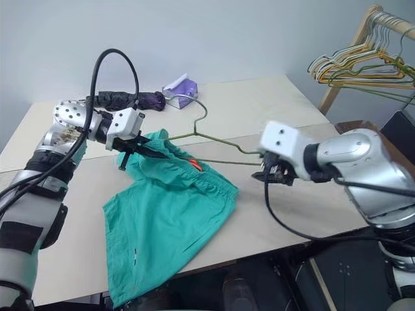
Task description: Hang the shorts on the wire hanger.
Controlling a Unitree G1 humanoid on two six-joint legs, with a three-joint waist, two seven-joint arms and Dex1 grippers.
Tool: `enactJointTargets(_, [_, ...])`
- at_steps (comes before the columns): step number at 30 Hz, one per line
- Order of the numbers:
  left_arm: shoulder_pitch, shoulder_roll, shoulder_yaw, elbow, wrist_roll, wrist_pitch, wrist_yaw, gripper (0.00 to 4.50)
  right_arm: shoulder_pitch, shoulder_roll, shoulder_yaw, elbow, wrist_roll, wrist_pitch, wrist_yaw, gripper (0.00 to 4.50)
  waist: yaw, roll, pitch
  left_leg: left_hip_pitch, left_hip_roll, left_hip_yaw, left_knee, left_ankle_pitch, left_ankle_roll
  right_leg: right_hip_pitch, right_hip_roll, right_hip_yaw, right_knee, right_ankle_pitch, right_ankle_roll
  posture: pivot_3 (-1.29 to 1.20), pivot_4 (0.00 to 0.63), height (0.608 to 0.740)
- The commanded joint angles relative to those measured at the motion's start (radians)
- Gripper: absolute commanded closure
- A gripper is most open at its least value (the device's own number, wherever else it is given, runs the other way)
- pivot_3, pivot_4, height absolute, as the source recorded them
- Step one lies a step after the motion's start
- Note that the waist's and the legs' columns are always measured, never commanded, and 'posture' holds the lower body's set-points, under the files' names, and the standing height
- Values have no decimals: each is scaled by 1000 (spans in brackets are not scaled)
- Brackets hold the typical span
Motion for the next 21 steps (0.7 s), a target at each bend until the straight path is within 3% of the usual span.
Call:
enactJointTargets(1, [11,30,35,-68,-44,34,-4,4500,20,-9,-101,28,0,8,-54,45,0,0,0,0,0,0,0,0,0,0,0,0,0,0,0,-185,47,740])
enactJointTargets(7, [41,37,58,-114,-55,89,-4,4500,59,39,-279,88,25,41,-163,12,5,0,0,1,0,1,0,0,0,0,0,1,0,0,0,-192,57,740])
enactJointTargets(14, [39,26,122,-110,-38,138,-4,4500,372,94,-525,6,161,35,-88,12,16,0,0,0,-1,1,0,-1,2,1,0,1,-1,0,1,-188,57,740])
enactJointTargets(17, [34,29,144,-119,-44,173,-4,4500,501,219,-501,-86,195,5,-147,12,12,0,0,1,-1,0,1,-1,2,2,1,1,-1,0,1,-187,58,740])
enactJointTargets(21, [34,33,153,-132,-41,191,-4,4500,528,392,-423,-119,233,9,-247,12,1,1,0,3,-1,1,0,-1,2,2,1,4,1,0,1,-183,61,740])
